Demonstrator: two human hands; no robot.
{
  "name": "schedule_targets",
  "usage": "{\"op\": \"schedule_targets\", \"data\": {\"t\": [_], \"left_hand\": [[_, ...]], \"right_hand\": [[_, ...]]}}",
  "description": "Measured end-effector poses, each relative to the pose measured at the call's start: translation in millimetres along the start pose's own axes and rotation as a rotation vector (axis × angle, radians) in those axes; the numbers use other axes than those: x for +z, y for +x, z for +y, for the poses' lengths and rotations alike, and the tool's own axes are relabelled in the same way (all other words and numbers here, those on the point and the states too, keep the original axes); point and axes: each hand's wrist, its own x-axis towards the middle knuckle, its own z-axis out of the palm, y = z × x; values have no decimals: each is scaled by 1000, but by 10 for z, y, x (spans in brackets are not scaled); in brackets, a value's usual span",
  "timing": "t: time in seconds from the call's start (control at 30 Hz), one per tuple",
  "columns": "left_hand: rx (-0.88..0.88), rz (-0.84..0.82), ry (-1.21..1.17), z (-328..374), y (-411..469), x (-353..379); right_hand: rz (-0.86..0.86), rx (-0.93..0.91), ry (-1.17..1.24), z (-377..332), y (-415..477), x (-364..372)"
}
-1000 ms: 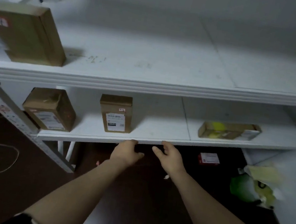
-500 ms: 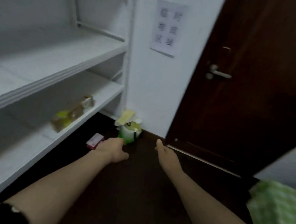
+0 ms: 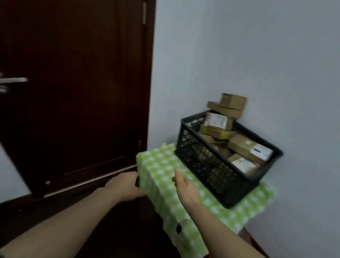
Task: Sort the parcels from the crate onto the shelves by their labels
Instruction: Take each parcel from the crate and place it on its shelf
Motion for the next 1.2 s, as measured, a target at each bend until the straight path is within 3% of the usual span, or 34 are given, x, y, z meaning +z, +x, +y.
{"op": "schedule_targets", "data": {"t": [0.2,0.53,0.8,0.97,1.2], "left_hand": [[198,-90,81,1406,863,286],[285,-118,-141,2664,2654,421],[57,-252,-436,3407,4108,687],[-128,-328,-697,3669,4744,1057],[-286,-378,-959,3865,5083,1420]], "right_hand": [[160,148,93,724,599,-1266],[383,264,208,1178,1834,-2088],[467,408,177,1411,2846,-2510],[475,457,284,1720,3181,-2585],[452,450,318,1971,3373,-2713]]}}
